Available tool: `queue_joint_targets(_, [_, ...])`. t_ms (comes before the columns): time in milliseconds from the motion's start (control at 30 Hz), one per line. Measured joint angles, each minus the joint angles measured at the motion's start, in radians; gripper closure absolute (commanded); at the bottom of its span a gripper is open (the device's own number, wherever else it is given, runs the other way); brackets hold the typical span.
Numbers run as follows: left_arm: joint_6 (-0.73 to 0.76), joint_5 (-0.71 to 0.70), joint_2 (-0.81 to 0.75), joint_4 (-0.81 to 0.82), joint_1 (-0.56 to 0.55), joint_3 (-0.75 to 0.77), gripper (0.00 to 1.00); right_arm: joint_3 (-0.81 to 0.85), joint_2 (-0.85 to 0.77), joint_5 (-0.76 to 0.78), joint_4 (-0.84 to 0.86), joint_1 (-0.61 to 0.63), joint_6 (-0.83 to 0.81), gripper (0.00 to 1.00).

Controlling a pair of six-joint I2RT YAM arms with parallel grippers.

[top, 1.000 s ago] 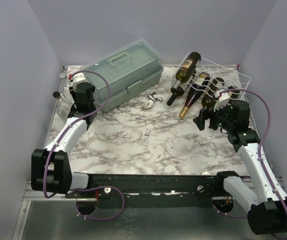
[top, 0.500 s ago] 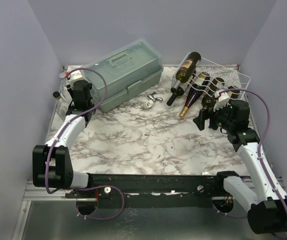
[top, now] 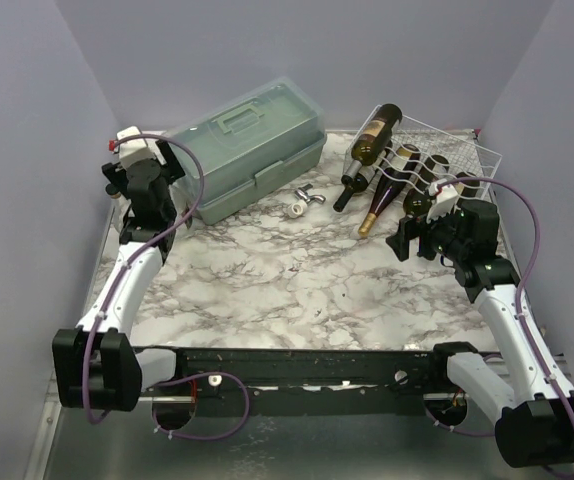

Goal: Take the wine bottle off the wine rack
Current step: Move the wine bottle to the center of the board, then pick up the wine bottle from the wine rack.

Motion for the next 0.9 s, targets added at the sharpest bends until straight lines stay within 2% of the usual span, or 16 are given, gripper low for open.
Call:
queue_joint_targets(33, [-0.003, 0.005, -0.016, 0.002, 0.0, 0.0, 0.01, 0.0, 0.001, 0.0, 0.0, 0.0, -0.001, 0.01])
queue_joint_targets(267, [-0.022, 0.097, -0.157, -0.036, 0.0, -0.005, 0.01, 0.0, 0.002, 0.0, 0.0, 0.0, -0.004, 0.0])
queue_joint_targets(433, [-0.034, 0.282, -0.312, -0.097, 0.0, -0.049, 0.01, 0.0, 0.002, 0.0, 0.0, 0.0, -0.006, 0.01])
queue_joint_targets(567, [-0.058, 0.481, -0.425, -0.127, 0.0, -0.101, 0.01, 0.0, 0.002, -0.001, 0.0, 0.0, -0.011, 0.01])
queue_joint_targets(700, [-0.098, 0.655, -0.489, -0.166, 0.0, -0.139, 0.01, 0.0, 0.002, -0.007, 0.0, 0.0, -0.014, 0.01])
queue_joint_targets(900, [-0.135, 0.829, -0.529, -0.231, 0.0, -0.173, 0.01, 0.0, 0.008, -0.048, 0.0, 0.0, -0.027, 0.01])
